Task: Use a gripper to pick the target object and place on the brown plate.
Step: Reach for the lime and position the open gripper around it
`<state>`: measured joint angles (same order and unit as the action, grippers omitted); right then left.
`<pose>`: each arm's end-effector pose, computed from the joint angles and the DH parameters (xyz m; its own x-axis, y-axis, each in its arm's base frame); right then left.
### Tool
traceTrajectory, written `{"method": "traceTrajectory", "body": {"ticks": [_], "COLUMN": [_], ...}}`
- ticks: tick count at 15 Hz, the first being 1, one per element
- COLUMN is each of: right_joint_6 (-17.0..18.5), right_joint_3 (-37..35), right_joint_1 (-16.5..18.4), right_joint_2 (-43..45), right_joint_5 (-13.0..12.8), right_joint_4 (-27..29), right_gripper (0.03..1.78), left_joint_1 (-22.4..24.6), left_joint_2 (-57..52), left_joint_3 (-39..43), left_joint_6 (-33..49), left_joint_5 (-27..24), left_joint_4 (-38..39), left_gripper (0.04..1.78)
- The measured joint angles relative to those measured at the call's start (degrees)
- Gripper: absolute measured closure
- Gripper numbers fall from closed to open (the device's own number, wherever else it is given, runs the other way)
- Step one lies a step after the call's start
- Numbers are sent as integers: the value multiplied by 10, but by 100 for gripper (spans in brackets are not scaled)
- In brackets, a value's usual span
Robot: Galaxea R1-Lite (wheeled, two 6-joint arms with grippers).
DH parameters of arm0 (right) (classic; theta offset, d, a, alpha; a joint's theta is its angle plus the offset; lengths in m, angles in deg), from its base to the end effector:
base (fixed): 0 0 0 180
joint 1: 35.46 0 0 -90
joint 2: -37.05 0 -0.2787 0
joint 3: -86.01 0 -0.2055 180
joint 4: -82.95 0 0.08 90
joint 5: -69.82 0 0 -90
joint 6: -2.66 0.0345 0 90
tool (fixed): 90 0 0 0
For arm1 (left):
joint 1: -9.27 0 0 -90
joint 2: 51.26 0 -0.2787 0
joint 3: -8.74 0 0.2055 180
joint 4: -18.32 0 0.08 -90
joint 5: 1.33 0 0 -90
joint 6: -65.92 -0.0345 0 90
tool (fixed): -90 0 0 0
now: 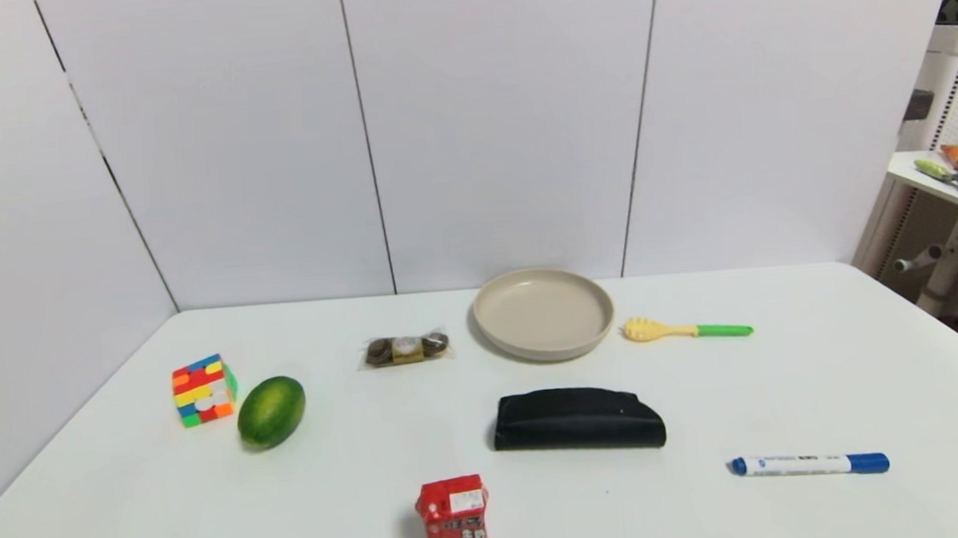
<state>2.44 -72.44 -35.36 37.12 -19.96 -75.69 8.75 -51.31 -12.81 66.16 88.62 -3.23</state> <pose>0.0268 0.0001 0.0759 1.0000 0.0021 0.0045 -0.0021 1.0000 -0.0039 0.0269 -0.0003 0.0755 1.0000 -0.0099 0.0009 0.0100 0.9999 -0.0042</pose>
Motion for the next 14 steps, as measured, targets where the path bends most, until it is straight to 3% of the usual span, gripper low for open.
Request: {"method": "traceTrajectory", "body": {"ticks": [14], "right_joint_6": [0], "right_joint_3": [0], "right_joint_1": [0], "right_joint_2": [0], "right_joint_5": [0], "right_joint_4": [0], "right_gripper": [11], "left_joint_1": [1], "left_joint_2": [9], "left_joint_3": [-2], "left_joint_6": [2], "left_joint_5": [0], "left_joint_4": [1], "left_gripper": [13]}}
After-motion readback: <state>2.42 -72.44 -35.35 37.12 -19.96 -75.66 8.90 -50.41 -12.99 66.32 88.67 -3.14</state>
